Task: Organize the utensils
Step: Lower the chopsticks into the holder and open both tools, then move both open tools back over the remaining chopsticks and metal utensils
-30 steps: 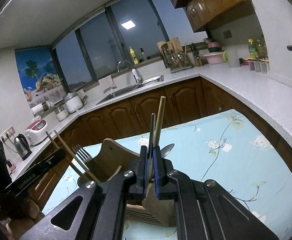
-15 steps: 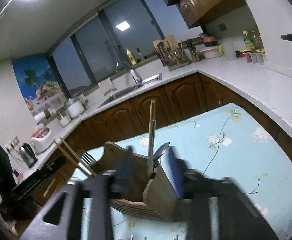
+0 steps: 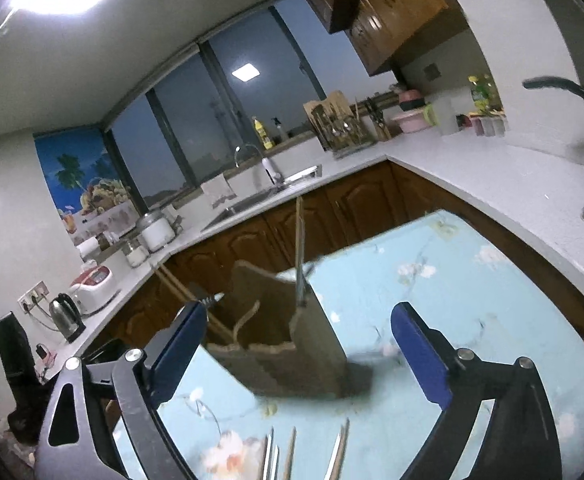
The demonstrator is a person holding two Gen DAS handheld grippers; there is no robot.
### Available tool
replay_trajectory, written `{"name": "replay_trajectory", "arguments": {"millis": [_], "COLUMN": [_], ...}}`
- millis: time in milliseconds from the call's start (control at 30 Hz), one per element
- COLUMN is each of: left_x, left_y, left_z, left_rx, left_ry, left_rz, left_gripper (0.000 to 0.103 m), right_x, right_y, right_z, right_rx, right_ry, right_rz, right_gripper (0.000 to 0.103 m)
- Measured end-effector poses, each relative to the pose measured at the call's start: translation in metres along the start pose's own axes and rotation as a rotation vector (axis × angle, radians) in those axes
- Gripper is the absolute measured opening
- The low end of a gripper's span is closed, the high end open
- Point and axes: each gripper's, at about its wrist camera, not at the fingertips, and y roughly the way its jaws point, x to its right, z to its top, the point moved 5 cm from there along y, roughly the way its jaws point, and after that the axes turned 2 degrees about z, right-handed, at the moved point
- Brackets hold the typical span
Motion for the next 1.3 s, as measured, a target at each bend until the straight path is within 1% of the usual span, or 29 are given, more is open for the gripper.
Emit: {"name": "replay_trajectory", "arguments": {"millis": [133,233,333,567,700,800,900,1033,1133,1300], "left_x": [-0.009,-0.014,-0.018,-0.022,-0.018,-0.013,-0.004,0.011,0.018,0.028], "left_y": [-0.017,-0.029,-0.036,-0.04,-0.037,-0.032,-0.023,-0.002,0.018,0.045], "left_z": [-0.023,-0.041,-0.061,-0.103,-0.116,-0.119,-0.121,-0.129,-0.134,-0.137], "left_rx": [-0.032,-0.047,-0.081,-0.154,-0.182,-0.204,-0.237,-0.303,-0.356,-0.399], "left_ry": [-0.017,-0.01,-0.006,-0.009,0.002,0.016,0.061,0.132,0.154,0.189], "left_rz": [0.004,0.02,0.026,0.036,0.049,0.05,0.061,0.092,0.103,0.118], "left_gripper": [0.09,0.09,0.09,0.09,0.09,0.09,0.09,0.09,0.09,0.09], "right_x": [0.01,0.018,0.026,0.037,0.04,0.041,0.042,0.046,0.048,0.055], "right_y": [-0.015,-0.026,-0.035,-0.043,-0.043,-0.042,-0.04,-0.036,-0.034,-0.026], "right_z": [-0.02,-0.037,-0.052,-0.085,-0.096,-0.101,-0.103,-0.103,-0.102,-0.1], "right_rx": [-0.034,-0.05,-0.067,-0.121,-0.145,-0.159,-0.168,-0.181,-0.188,-0.216], "right_ry": [0.02,0.037,0.039,0.042,0.042,0.039,0.039,0.048,0.05,0.067], "right_rz": [-0.018,-0.038,-0.06,-0.098,-0.107,-0.113,-0.117,-0.121,-0.122,-0.119], "right_gripper": [0.095,0.095,0.095,0.095,0.095,0.095,0.095,0.095,0.095,0.095]}}
